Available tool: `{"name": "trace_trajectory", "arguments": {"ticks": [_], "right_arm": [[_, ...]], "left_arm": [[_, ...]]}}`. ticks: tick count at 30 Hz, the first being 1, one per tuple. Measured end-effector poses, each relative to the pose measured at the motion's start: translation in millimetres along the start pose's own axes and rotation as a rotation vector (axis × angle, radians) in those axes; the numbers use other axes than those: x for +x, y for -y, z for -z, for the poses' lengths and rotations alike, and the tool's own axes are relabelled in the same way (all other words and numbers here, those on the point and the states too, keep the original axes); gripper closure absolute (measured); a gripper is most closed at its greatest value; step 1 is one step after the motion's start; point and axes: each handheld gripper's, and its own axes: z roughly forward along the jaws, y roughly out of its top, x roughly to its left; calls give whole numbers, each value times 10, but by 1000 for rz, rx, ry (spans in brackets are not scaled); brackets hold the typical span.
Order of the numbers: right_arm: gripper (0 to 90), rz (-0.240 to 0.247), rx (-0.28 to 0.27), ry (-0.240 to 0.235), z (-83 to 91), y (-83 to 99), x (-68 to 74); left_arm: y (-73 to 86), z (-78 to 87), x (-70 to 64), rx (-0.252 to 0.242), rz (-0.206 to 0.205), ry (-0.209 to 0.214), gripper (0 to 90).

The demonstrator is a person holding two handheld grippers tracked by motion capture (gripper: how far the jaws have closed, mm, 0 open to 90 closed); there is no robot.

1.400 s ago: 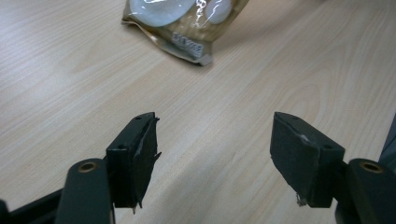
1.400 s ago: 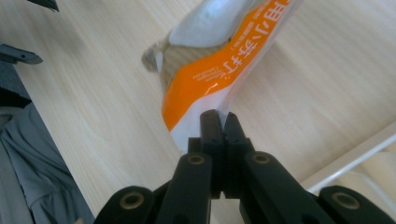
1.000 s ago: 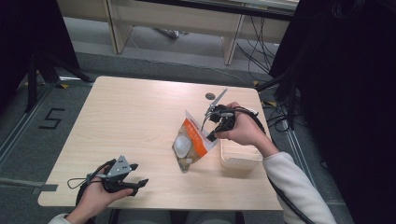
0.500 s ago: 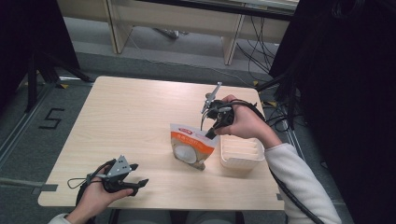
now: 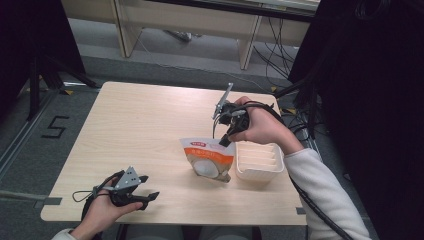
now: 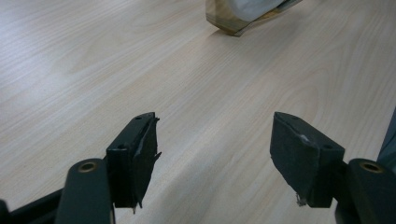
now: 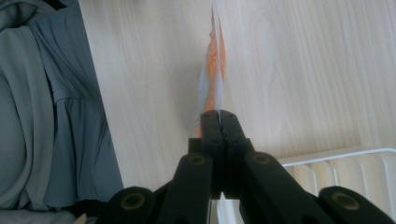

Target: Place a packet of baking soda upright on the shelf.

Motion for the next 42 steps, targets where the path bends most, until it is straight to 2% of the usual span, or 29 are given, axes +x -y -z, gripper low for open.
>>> {"name": "trace_trajectory", "arguments": {"ticks": [5, 7, 8, 9, 13, 14, 17, 24, 26, 33, 35, 36, 37, 38, 42], "right_arm": [[900, 15, 12, -3, 54, -5, 11], [900, 19, 18, 2, 106, 3, 14], [900, 19, 18, 2, 106, 3, 14], [900, 24, 16, 4, 138, 7, 13], [900, 22, 13, 9, 212, 9, 19], [900, 19, 11, 14, 241, 10, 23], [900, 19, -3, 23, 344, 6, 20], [900, 23, -18, 29, 461, 7, 12], [900, 26, -28, 44, 523, 12, 3], [900, 6, -41, 51, 611, 25, 1], [900, 0, -39, 54, 636, 24, -1], [900, 13, -45, 54, 639, 17, -12], [900, -2, -38, 55, 651, 18, -3], [900, 11, -37, 59, 663, 13, -19], [900, 8, -40, 58, 694, 15, -26]], "left_arm": [[1, -4, -4, -8, 2, -6, 314], [-4, -2, 12, -11, -25, -6, 314], [-4, -2, 12, -11, -25, -6, 315], [-5, -6, 0, -20, -11, -9, 315], [-4, -7, -4, -20, -5, -8, 315], [1, -10, -19, -24, 20, -10, 315], [0, -9, -15, -25, 16, -8, 315], [0, -11, -13, -30, 19, -5, 315], [2, -16, -15, -33, 18, -6, 315], [3, -24, -14, -36, 25, -1, 315], [-1, -17, -16, -21, 23, 3, 315], [-1, -20, -19, -24, 24, 2, 315], [-3, -19, -16, -23, 16, 3, 315], [-2, -19, -16, -24, 17, 2, 315], [0, -20, -18, -25, 27, 2, 315]]}}
